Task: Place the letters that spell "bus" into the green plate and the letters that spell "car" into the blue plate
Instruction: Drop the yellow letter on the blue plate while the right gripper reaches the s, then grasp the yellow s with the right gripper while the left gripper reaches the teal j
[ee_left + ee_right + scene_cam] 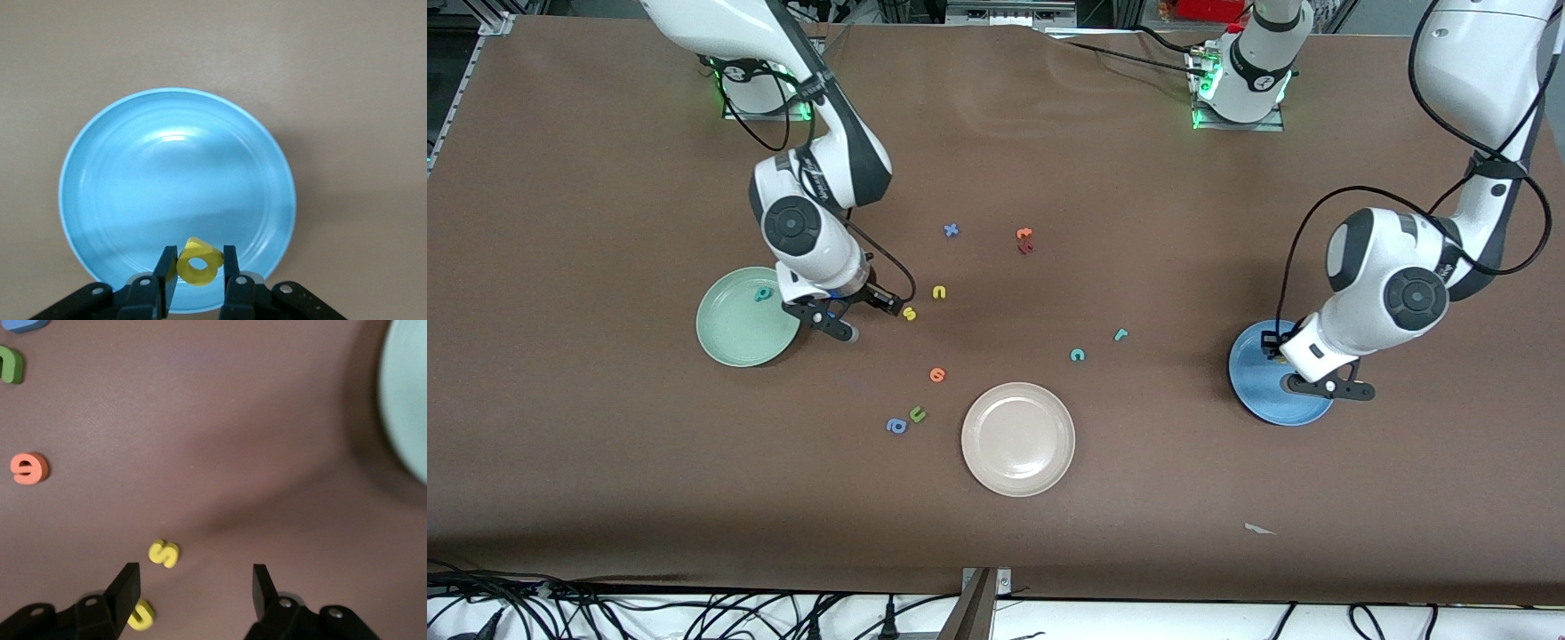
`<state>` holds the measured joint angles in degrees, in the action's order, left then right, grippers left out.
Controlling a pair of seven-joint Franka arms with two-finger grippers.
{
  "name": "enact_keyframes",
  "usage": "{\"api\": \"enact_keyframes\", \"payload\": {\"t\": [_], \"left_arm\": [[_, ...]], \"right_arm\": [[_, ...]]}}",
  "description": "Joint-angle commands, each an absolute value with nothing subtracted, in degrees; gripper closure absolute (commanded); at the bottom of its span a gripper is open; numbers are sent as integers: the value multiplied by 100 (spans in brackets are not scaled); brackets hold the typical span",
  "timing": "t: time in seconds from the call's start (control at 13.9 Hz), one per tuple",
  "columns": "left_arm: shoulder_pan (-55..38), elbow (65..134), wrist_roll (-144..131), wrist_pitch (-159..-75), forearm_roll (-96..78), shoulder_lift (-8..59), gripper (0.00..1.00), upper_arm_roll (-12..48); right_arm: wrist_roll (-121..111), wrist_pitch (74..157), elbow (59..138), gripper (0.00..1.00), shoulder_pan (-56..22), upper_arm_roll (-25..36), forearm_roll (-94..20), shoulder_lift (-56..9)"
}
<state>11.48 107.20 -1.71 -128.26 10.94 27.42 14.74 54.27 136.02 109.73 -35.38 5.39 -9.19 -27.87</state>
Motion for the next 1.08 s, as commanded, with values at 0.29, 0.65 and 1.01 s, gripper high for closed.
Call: {"api": "enact_keyframes", "payload": {"t": [0.29, 0.65, 1.01], "left_arm": [[617, 10380, -1113, -12753, 1266, 2918, 0, 1652], [-491, 10354, -2951, -12841, 1065, 3243, 0, 1652], [-922, 11064, -3585, -14051, 835, 3278, 1, 1652]], "right_arm": [[6363, 14317, 10819, 31, -3946, 571, -993, -3366], [6363, 14528, 10846, 42, -3999, 580, -976, -3498], [6355, 14651, 10872, 49, -4025, 589, -923, -3603]]}}
